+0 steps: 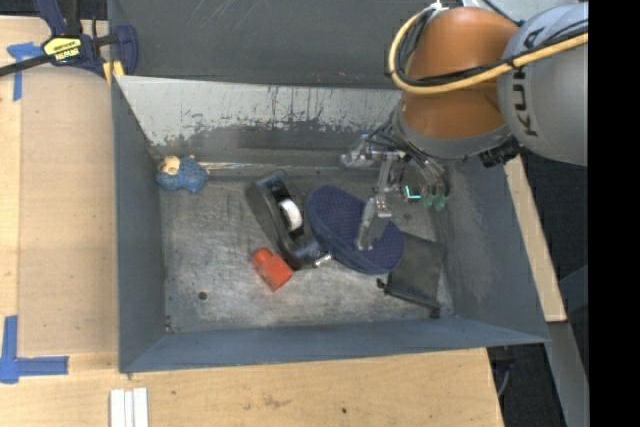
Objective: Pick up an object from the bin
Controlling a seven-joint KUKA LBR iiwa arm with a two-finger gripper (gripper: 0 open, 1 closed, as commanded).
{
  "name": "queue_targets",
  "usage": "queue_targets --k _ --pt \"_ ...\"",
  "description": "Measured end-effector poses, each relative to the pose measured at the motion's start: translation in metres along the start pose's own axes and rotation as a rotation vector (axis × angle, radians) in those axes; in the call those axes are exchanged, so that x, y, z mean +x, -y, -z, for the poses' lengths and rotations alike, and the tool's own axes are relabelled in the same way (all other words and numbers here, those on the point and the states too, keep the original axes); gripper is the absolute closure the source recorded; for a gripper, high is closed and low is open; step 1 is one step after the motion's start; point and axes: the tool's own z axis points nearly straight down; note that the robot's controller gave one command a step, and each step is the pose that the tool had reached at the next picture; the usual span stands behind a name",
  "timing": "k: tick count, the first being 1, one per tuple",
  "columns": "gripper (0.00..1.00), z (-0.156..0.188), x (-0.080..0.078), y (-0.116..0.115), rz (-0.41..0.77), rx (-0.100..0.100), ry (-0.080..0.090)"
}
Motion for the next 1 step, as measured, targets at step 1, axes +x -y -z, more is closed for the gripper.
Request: queue_targets --k 1 --pt "0.0 -0.0917 -0.0046 0.0044 -0.283 -0.003 0.011"
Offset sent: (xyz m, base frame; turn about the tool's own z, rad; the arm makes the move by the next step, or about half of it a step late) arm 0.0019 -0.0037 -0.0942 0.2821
